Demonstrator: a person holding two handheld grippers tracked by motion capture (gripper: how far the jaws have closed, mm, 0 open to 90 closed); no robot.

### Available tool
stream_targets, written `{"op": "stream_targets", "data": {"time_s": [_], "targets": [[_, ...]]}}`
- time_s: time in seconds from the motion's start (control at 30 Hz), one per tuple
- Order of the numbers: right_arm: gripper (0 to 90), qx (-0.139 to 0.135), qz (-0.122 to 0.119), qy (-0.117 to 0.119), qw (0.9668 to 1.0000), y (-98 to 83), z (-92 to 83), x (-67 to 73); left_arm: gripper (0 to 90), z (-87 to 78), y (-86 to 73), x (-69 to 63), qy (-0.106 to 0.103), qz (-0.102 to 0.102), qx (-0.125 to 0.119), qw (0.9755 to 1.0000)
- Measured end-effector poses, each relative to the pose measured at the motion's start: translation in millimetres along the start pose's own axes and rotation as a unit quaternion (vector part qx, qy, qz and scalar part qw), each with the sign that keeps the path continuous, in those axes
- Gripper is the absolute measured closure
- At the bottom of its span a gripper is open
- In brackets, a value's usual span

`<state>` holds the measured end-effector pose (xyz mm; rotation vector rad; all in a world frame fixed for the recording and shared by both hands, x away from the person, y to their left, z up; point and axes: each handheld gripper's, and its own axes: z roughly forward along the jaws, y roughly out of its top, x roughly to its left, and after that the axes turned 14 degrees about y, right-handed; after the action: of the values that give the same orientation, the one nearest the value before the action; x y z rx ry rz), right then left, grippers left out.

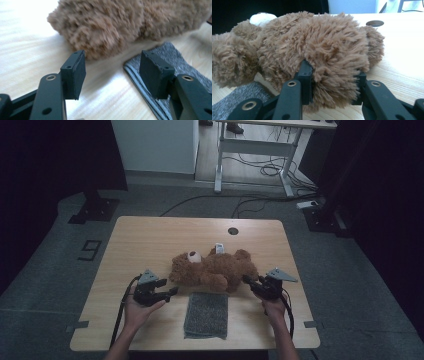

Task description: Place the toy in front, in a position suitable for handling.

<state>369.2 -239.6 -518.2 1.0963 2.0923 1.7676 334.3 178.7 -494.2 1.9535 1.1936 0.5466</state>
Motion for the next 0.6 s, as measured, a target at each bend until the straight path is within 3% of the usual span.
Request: {"op": "stream_targets", "data": {"time_s": [0.43,0.6], "targets": [[63.3,-0.002,0.015,0.002,0.9999,-6.7,1.5,-3.0,35.1,9.0,-9.4,-7.4,-0.011,0.013,0.013,0.9998],[62.7,0.002,0.011,0.000,0.9999,-6.7,0.3,-2.1,34.3,12.1,-9.2,-18.2,-0.028,0.022,0.020,0.9992]]}}
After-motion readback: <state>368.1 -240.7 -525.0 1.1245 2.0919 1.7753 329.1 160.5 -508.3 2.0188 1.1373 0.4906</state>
